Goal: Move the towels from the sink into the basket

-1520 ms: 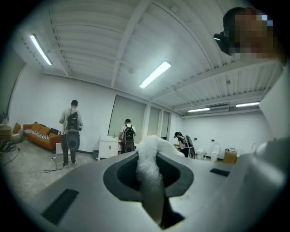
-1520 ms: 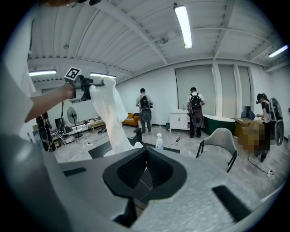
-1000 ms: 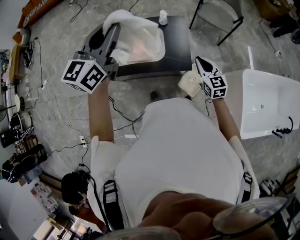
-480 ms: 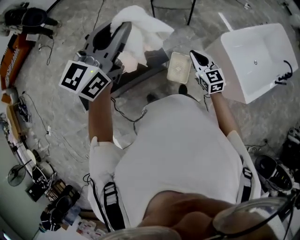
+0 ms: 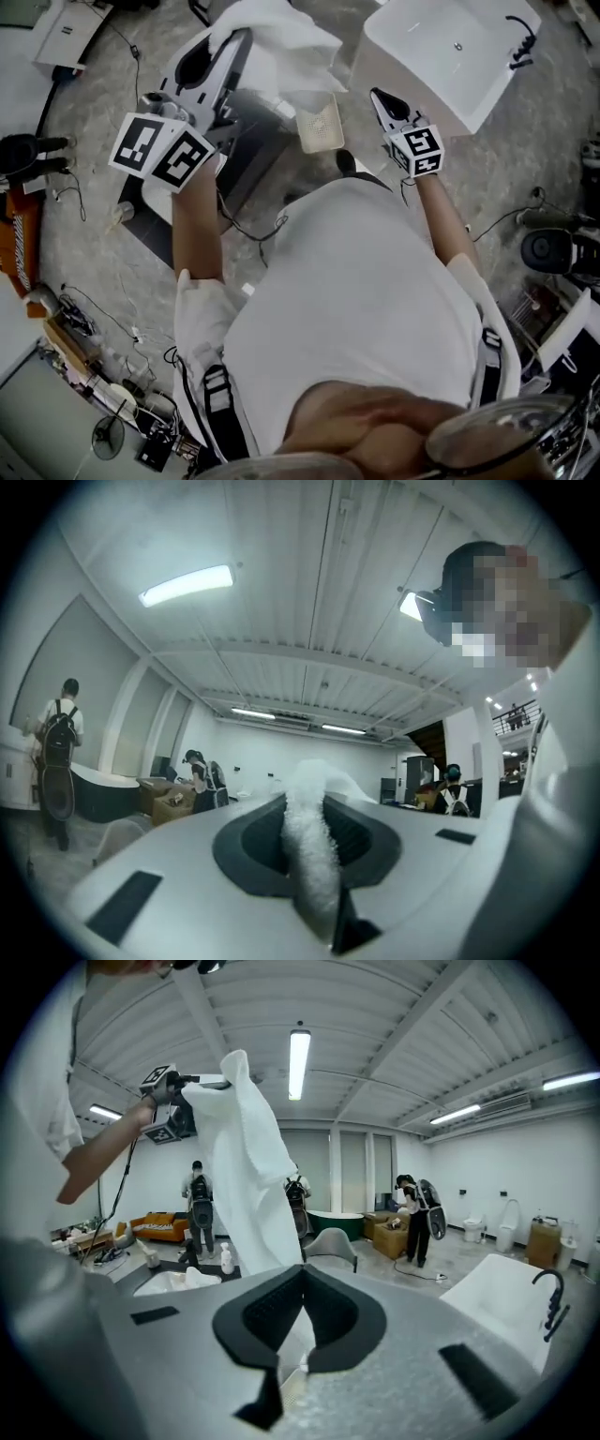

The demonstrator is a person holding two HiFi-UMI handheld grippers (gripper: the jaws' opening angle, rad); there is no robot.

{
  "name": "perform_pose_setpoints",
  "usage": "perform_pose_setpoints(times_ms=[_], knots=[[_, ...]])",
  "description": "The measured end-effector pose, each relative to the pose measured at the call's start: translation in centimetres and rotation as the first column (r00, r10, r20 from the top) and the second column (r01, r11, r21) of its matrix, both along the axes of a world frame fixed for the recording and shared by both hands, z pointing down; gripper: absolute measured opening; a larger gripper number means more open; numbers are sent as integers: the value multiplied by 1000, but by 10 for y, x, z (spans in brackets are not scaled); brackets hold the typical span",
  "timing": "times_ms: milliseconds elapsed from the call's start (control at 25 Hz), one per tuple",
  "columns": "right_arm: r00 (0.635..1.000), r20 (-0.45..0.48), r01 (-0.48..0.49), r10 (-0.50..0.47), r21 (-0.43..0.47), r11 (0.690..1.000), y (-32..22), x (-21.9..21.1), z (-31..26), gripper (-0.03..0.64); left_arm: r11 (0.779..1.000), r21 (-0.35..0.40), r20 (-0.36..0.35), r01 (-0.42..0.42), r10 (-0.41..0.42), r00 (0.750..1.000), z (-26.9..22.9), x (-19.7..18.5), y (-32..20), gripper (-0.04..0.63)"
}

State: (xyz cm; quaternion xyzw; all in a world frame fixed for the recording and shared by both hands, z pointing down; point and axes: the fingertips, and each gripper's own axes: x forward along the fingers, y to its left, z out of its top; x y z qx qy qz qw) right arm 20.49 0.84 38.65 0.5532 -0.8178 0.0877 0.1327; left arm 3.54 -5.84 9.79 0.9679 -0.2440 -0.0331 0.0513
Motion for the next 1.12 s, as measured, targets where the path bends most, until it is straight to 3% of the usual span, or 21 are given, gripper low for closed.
perform_pose_setpoints(times_ms=[360,640,760,960,1120], knots=[[996,-21,-87,86,-51,995,22,40,-13,-3,993,-68,25,-95,97,995,23,66,-3,55],[999,-5,-49,49,-109,993,37,43,23,-3,987,-152,69,-59,70,995,95,78,8,55],[1000,-5,-17,17,-147,989,35,46,33,-3,982,-187,55,-38,49,997,123,81,3,55],[999,6,49,-49,-251,967,2,30,90,-3,950,-312,75,11,13,997,218,66,-36,56],[996,16,88,-87,-305,948,-40,45,131,-3,917,-393,110,65,-23,994,300,81,-76,56]])
